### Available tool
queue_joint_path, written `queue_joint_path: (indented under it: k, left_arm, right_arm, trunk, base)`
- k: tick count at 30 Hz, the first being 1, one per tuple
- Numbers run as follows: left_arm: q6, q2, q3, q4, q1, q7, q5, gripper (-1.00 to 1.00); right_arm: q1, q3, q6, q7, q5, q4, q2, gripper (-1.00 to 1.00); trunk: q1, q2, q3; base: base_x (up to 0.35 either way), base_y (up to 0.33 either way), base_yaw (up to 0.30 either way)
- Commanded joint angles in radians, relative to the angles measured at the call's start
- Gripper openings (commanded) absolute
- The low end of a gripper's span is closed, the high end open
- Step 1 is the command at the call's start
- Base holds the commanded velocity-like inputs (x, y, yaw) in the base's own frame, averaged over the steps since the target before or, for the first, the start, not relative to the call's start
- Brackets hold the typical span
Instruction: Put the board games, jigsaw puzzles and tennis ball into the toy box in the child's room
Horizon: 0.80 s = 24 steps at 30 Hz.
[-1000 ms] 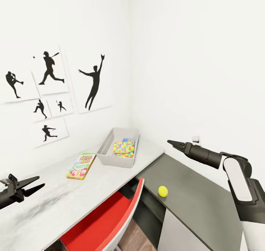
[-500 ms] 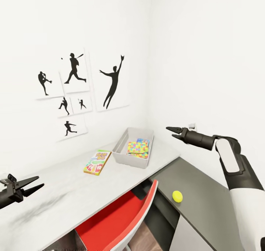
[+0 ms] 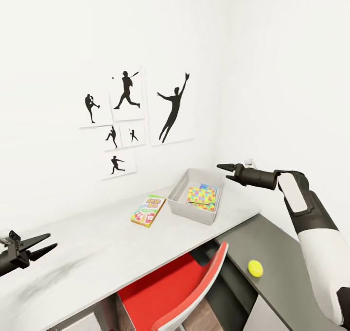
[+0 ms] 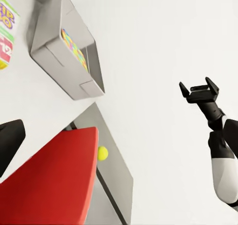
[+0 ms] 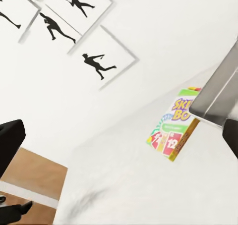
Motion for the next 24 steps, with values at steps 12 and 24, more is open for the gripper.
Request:
queue_joint_path:
  k: [12,24]
  left_arm:
    - [0.01,0.0,0.031,0.0,0.009,-0.004,-0.001,1.0]
    - [0.01,0.0,0.037,0.0,0.011,-0.004,-0.001,1.0]
  right_arm:
    - [0.002,0.008,0.004,0.009,0.014,0.003,0.0,1.0]
    - [-0.005,0.029,0.004,-0.041,0.073,0.004,0.0,1.0]
  trunk:
    - [0.001,-0.002,-0.002]
    - [0.001,-0.002,-0.002]
  base:
    - [0.0,0.0,0.278]
    - [0.0,0.0,0.038]
